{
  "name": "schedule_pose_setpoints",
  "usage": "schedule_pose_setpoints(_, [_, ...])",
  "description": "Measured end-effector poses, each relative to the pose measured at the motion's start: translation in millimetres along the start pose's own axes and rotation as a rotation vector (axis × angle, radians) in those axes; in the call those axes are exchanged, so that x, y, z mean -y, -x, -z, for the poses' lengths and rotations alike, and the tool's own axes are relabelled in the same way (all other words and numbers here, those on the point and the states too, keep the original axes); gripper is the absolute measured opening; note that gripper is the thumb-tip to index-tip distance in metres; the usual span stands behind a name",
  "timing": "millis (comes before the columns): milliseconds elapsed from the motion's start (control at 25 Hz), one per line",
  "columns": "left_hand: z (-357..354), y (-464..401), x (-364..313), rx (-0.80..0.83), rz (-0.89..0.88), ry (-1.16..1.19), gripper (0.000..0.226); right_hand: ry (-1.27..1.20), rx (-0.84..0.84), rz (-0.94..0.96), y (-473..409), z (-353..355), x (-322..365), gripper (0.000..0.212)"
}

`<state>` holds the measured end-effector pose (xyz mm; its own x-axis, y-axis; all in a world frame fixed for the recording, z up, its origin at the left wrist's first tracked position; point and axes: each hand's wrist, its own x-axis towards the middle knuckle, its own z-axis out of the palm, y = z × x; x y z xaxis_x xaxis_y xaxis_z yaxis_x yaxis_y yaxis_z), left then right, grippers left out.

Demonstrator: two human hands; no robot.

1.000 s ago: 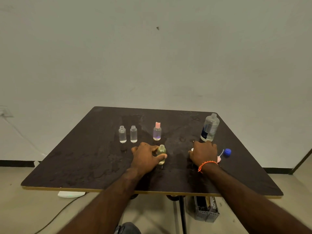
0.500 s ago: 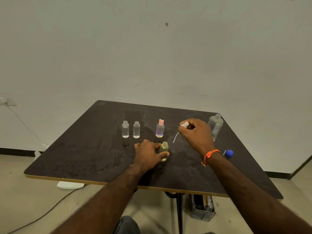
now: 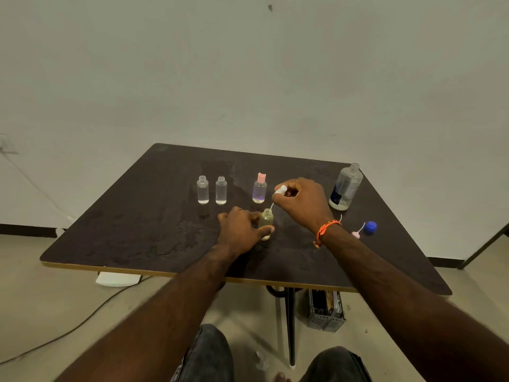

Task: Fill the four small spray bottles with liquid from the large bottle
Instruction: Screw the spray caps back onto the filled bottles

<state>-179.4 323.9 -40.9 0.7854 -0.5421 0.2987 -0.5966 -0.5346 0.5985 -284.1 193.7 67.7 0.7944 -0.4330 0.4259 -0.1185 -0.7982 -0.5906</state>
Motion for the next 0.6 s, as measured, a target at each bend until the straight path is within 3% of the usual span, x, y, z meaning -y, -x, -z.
schedule_pose_setpoints(120, [-2.1, 0.4, 1.2, 0.004, 0.004, 0.005, 0.048, 0.032, 0.046, 0.011, -1.7, -9.5, -5.4, 0.013])
schedule_pose_setpoints(320, [-3.0, 1.0, 2.1, 0.014, -0.005, 0.01, 0.046, 0.115, 0.268, -0.058, -5.4, -26.6, -11.3, 0.014])
schedule_pose_setpoints(480, [-4.3, 0.8, 4.5, 0.011, -0.011, -0.014, 0.049, 0.113, 0.242, -0.126, -3.1, -38.1, -21.1, 0.034])
schedule_pose_setpoints(600, [-5.7, 1.5, 5.0, -0.011, -0.003, 0.005, 0.038, 0.079, 0.225, -0.159, 2.8, -38.3, -27.5, 0.042])
